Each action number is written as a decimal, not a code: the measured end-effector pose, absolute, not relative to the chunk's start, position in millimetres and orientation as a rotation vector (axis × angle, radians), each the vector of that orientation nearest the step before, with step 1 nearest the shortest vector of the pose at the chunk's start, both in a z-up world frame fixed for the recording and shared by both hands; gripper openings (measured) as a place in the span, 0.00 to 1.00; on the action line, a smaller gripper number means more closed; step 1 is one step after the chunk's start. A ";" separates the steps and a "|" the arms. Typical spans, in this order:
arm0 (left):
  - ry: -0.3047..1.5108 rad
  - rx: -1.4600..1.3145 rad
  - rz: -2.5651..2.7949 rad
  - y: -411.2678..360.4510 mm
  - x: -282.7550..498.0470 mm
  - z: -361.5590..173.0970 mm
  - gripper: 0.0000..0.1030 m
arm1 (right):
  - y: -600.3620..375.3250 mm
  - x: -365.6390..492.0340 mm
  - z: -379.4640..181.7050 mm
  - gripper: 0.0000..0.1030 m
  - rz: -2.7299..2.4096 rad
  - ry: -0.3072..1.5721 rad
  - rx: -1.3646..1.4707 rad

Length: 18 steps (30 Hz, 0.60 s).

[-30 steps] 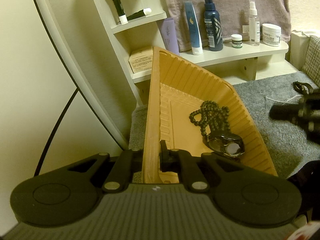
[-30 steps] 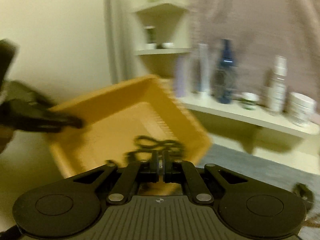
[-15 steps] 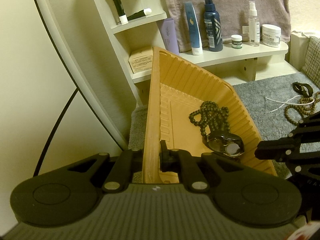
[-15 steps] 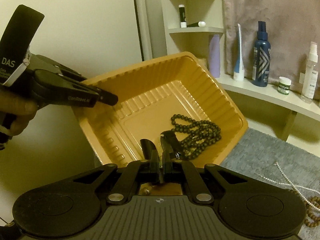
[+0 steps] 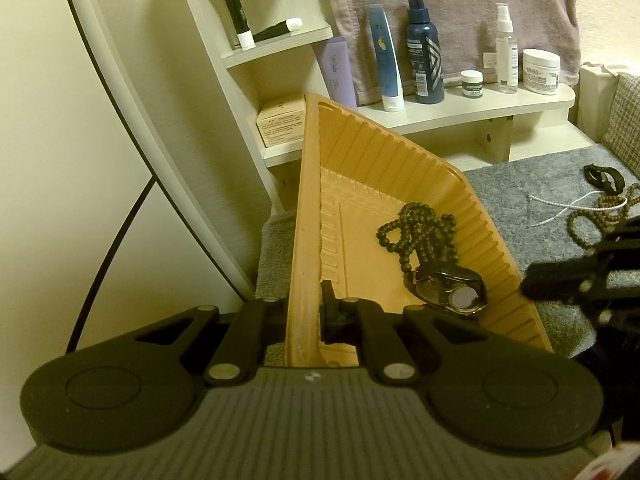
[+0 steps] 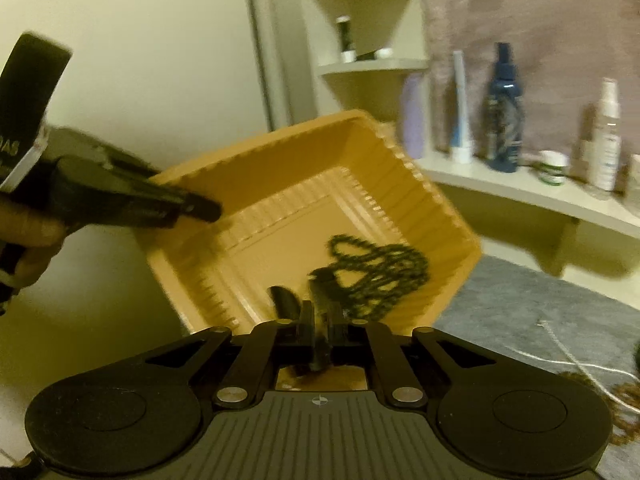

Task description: Organize jewelry

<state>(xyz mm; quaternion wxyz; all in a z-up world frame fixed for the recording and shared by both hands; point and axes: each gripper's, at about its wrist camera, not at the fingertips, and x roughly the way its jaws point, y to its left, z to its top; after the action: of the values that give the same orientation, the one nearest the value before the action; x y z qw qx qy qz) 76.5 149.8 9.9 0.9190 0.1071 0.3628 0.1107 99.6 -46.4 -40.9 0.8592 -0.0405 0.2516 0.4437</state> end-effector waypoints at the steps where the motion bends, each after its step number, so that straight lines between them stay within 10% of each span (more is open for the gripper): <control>1: 0.746 0.220 0.227 149.5 76.5 9.9 0.07 | -52.7 99.7 -41.7 0.07 0.899 0.524 -0.076; 18: 0.743 0.225 0.230 148.5 76.1 9.9 0.07 | -155.5 122.0 -81.6 0.08 0.438 0.599 -0.043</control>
<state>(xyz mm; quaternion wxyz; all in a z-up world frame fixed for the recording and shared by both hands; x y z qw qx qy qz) 76.1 148.5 9.9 0.9191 0.1095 0.3616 0.1117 122.0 -155.5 -81.6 0.9318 -0.0208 0.2924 0.2141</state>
